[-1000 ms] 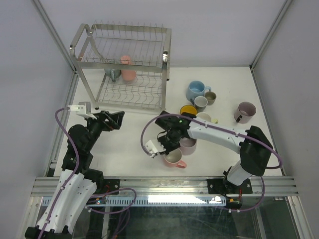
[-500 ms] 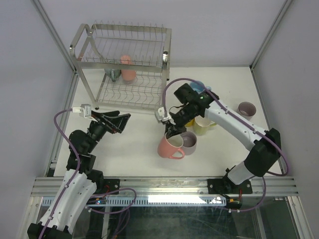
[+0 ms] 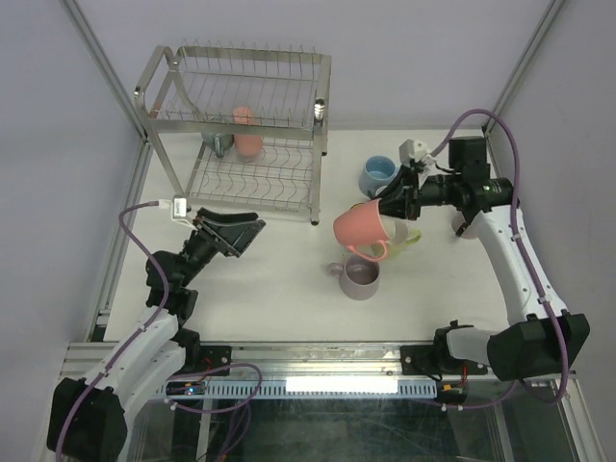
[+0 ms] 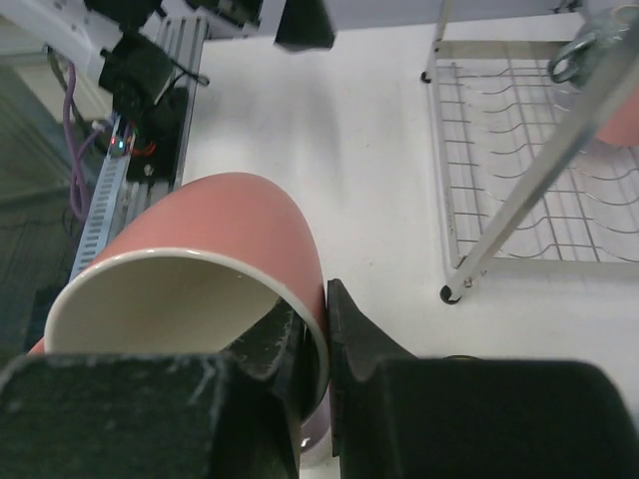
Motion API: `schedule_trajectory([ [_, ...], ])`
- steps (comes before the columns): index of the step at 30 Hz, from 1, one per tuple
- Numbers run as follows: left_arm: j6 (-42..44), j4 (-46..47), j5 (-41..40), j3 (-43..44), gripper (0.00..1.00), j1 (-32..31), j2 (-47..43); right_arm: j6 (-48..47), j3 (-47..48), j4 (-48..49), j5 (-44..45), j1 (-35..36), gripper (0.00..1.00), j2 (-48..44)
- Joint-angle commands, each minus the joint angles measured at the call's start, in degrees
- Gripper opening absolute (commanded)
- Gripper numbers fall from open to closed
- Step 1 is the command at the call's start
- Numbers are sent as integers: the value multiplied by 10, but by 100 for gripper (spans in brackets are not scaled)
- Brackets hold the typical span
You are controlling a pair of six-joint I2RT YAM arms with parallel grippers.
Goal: Load the cups into the dish rack
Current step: Pick up the cup at the center of the board.
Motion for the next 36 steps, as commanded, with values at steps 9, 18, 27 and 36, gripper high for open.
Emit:
schedule_trajectory([
  [9,-54,277,-116,7,97,-231,165,349,-83,345,-88,-102,0,-50],
  [18,-103,299,-205,46,97,-363,255,407,-119,424,-51,-118,0,-61],
  [27,-156,298,-303,133,97,-478,368,441,-179,540,-33,-118,0,-70],
  [36,-277,416,-347,187,89,-500,515,552,-283,804,-26,-118,0,-85],
])
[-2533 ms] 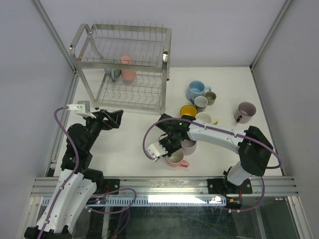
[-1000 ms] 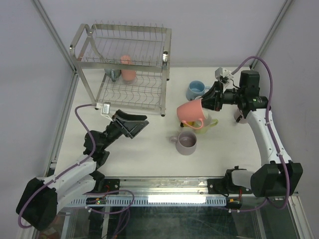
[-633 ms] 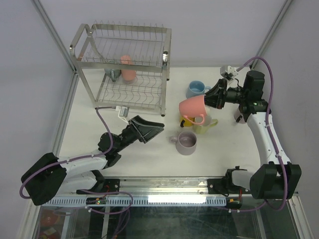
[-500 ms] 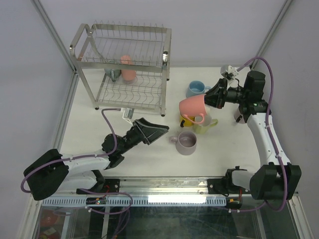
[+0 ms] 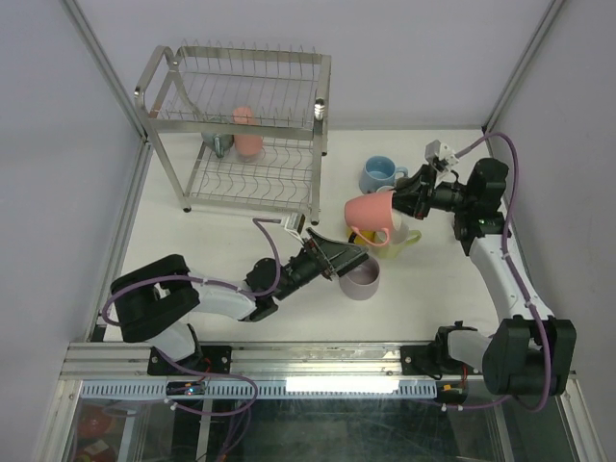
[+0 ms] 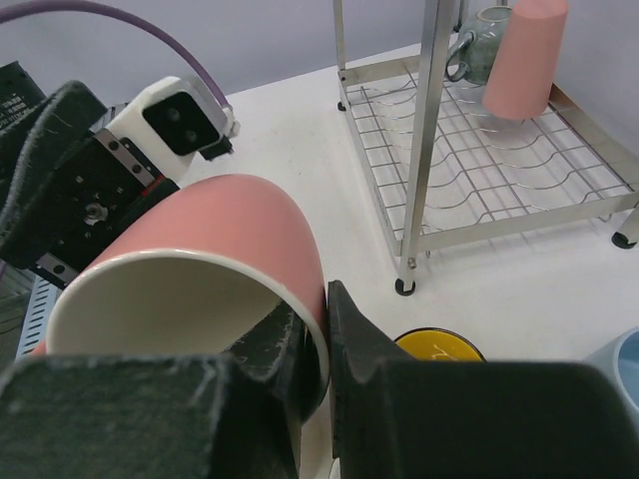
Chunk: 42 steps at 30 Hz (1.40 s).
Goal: Load the cups into the dish rack
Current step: Pick up the cup at the center of the board.
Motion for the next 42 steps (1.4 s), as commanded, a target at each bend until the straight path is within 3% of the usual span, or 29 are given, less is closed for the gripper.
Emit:
schedule_trajectory([
  [1,-79,107,-41,48,88,-11,35,143,-58,300,-4,-3,0,-28],
  [4,-89,111,-44,68,85,-14,53,239,-118,505,0,-2,0,-27],
  [6,-89,112,-45,76,82,-14,59,255,-134,550,3,-1,0,-27],
  [12,-83,101,-44,85,63,-15,66,247,-135,538,7,1,0,-27],
  [28,-66,129,-13,134,41,-15,124,250,-142,544,-2,10,0,-25],
  [32,-48,128,-15,136,29,-15,122,251,-142,545,-5,12,0,-24],
  [36,-20,137,-16,137,0,-15,120,253,-142,545,-9,13,0,-23],
  [38,-5,145,-17,133,0,-15,120,256,-141,541,-11,13,0,-23],
  [40,9,156,-17,127,0,-15,118,258,-136,528,-13,13,6,-23],
  [42,22,174,-17,119,0,-15,117,260,-135,525,-15,12,20,-24],
])
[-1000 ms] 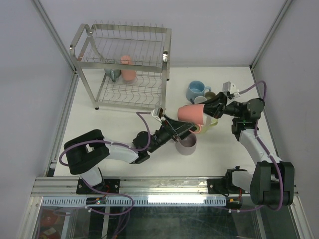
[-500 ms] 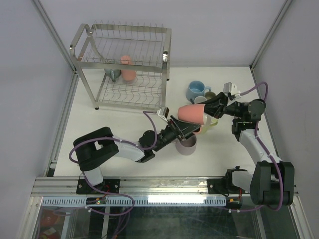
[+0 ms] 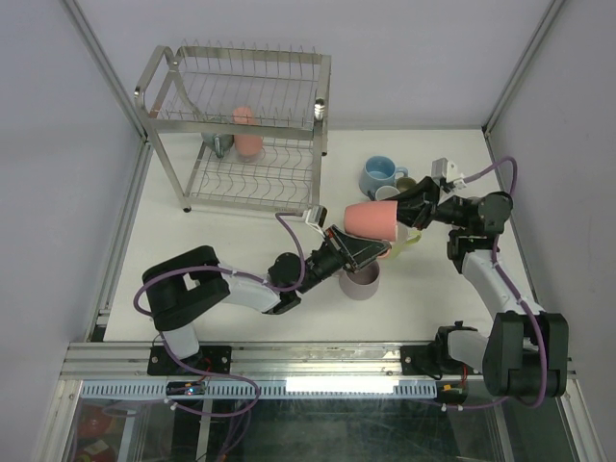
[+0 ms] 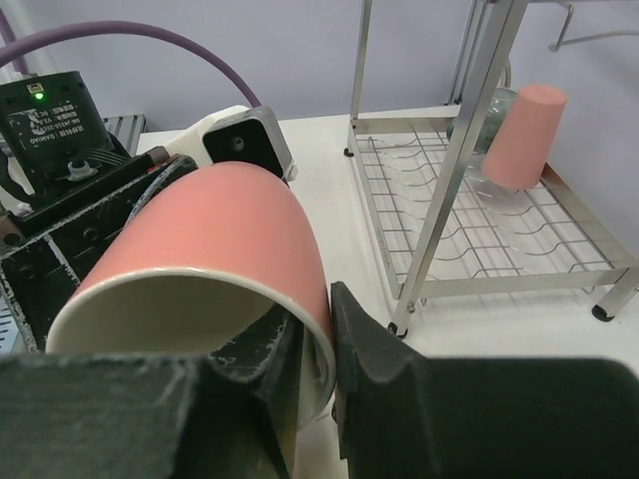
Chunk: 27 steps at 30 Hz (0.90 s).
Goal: Load the cups into the dish rack
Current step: Pick up the cup at the center of the board, then turn the cup upside down in the dish rack.
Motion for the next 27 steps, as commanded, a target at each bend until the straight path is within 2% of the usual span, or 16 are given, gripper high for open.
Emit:
schedule_trajectory([
  [1,57,131,-12,-5,0,-1,-8,10,16,26,-7,9,27,-16],
  [5,93,151,-13,-31,0,1,-28,20,20,25,-15,8,52,-18],
  [10,166,152,-25,-84,0,5,-80,29,26,23,-36,4,68,-19],
  [17,225,141,-39,-168,0,17,-153,32,35,8,-57,-1,71,-21],
  [20,261,104,-48,-198,0,21,-200,31,39,-2,-59,-2,71,-21],
  [22,293,52,-56,-212,0,23,-243,30,39,-5,-60,-2,71,-20],
  [27,399,-169,-92,-211,0,26,-359,22,41,-20,-61,-4,71,-18],
])
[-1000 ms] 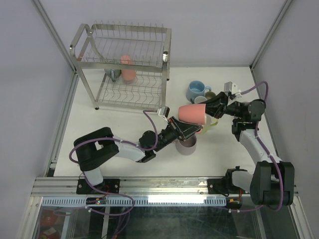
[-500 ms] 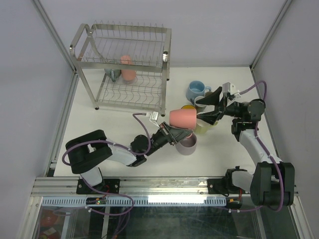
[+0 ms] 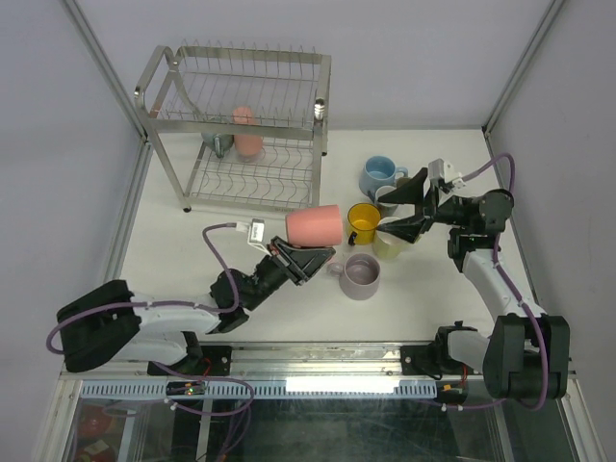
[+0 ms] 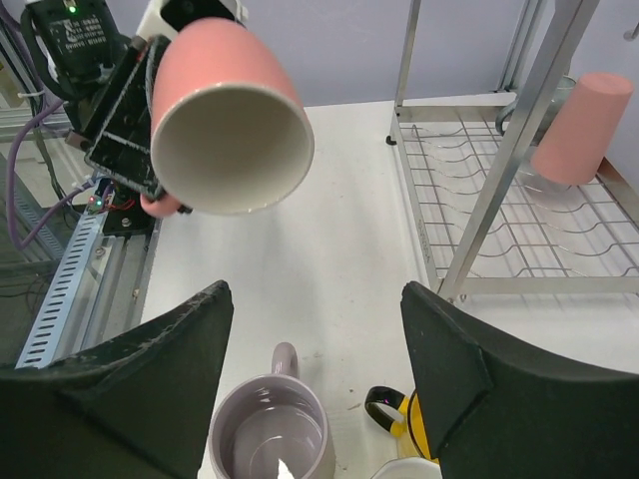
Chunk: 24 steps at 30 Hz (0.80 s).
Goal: Load the cups into the dish rack
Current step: Turn the cup upside down in the dish rack.
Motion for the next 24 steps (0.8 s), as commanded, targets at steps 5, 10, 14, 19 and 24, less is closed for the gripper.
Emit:
schedule_trajectory([
  [5,239,-276,-75,33,0,13,-191,-13,31,-25,-4,-4,71,-10],
  [10,324,-352,-77,37,0,30,-258,-21,33,-36,-3,-6,71,-8],
  [14,356,-390,-43,38,0,70,-290,-30,35,-54,-1,-8,71,-7],
  [19,359,-401,15,38,0,144,-298,-43,40,-79,2,-9,71,-7],
  [24,387,-402,29,50,0,176,-287,-51,43,-93,3,-11,71,-7],
])
